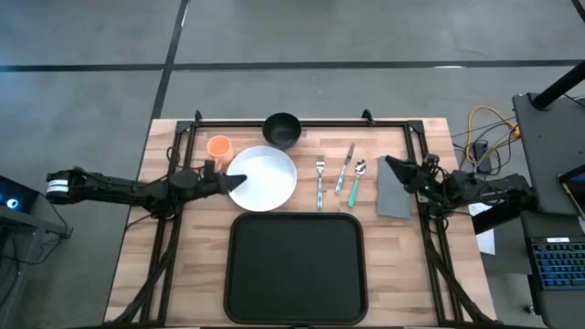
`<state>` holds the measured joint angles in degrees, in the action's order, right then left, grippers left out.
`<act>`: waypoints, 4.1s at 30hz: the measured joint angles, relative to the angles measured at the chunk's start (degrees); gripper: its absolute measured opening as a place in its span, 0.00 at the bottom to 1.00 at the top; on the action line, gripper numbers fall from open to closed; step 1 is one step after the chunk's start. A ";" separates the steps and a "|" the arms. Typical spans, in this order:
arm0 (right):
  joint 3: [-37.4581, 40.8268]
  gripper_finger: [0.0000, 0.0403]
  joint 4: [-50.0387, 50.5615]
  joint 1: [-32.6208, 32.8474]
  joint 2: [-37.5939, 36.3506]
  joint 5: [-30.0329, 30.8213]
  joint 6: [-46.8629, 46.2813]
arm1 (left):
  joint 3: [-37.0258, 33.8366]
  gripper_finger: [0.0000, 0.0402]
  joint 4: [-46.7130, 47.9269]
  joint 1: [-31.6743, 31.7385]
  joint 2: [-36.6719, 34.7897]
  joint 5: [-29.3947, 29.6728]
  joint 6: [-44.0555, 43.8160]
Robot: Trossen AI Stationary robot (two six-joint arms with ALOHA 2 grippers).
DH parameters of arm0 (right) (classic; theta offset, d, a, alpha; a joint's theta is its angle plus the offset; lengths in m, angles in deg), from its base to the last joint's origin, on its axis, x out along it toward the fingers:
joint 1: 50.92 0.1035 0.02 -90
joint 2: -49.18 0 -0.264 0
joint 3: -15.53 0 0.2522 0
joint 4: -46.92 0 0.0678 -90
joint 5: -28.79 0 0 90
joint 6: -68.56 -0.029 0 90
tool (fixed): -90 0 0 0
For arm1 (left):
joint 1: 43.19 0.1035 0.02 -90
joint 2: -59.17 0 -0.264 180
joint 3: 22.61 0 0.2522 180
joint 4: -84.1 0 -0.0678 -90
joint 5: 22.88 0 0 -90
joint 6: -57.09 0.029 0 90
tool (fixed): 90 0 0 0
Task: Set up tray
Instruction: Put the yellow mug on the black tray
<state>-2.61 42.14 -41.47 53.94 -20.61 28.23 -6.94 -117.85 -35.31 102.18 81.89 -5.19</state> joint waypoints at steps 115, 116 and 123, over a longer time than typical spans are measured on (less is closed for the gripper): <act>-22.27 0.31 15.37 -20.35 50.84 -21.62 -14.08 | 53.09 0.31 86.68 52.81 38.85 -11.21 44.80; -22.27 0.31 15.36 -20.35 50.84 -21.61 -14.08 | 53.09 0.27 86.60 52.81 38.88 -11.22 44.80; -22.25 0.31 15.36 -20.35 50.84 -21.59 -14.08 | 53.16 0.02 84.65 52.81 38.49 -11.22 46.68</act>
<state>-24.86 57.50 -61.82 104.78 -42.20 14.15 46.22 -33.21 17.49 140.67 70.67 41.48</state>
